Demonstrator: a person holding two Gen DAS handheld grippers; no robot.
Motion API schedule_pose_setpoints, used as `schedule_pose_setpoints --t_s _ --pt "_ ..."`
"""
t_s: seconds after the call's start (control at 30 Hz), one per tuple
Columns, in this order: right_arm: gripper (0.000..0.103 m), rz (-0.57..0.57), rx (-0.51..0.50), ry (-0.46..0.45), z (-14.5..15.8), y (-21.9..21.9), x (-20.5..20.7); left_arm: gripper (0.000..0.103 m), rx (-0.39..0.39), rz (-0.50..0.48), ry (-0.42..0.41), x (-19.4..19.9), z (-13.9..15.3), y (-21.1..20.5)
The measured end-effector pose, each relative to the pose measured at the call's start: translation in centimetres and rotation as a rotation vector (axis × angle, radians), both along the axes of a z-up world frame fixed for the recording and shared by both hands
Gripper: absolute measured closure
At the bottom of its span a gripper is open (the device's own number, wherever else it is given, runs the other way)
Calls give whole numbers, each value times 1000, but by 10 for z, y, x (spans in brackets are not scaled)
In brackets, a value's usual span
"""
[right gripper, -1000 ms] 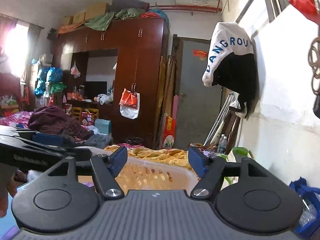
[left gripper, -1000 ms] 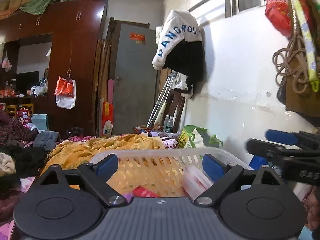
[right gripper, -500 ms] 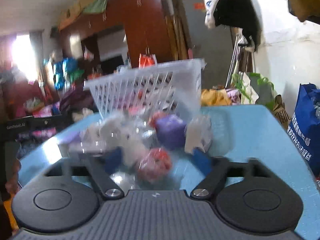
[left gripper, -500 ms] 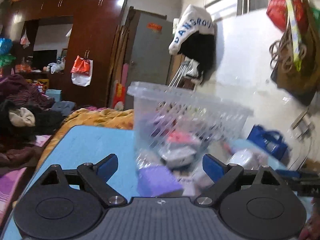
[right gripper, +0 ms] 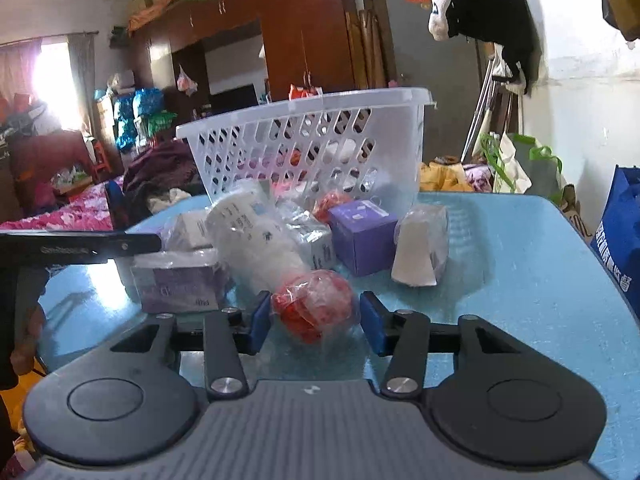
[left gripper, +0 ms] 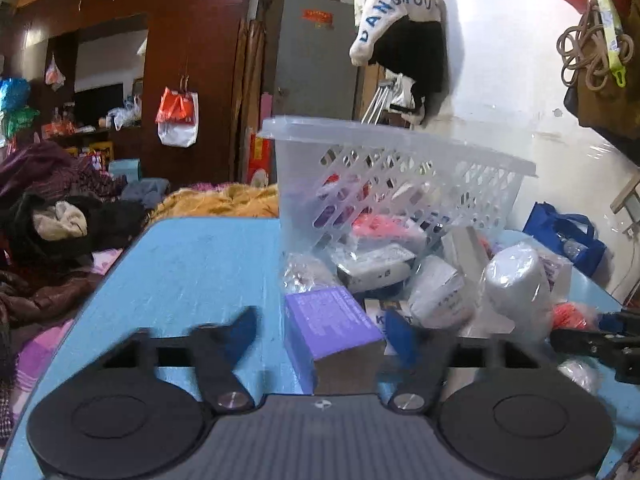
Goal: Organize objects
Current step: 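Grasp a blue-and-white box with the left gripper while the right gripper grasps a red-wrapped packet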
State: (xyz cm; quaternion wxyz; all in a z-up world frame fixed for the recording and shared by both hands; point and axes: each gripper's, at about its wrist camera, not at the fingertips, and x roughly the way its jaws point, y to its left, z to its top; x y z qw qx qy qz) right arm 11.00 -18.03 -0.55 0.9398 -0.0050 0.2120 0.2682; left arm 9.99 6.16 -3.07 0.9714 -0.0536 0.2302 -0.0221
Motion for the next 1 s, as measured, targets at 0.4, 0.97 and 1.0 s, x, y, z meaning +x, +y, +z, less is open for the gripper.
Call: schedule_pose_setpoints --t_s 0.4,0.97,1.0 --pt "52 -26 26 -126 12 -13 -13 55 -37 -46 -182 -29 1 4" --pt "52 -12 53 -132 17 -22 -7 50 91 -35 -135 -32 -4 -11" --pt "52 -12 53 -132 18 -22 -7 50 74 -52 -111 -31 -7 -9"
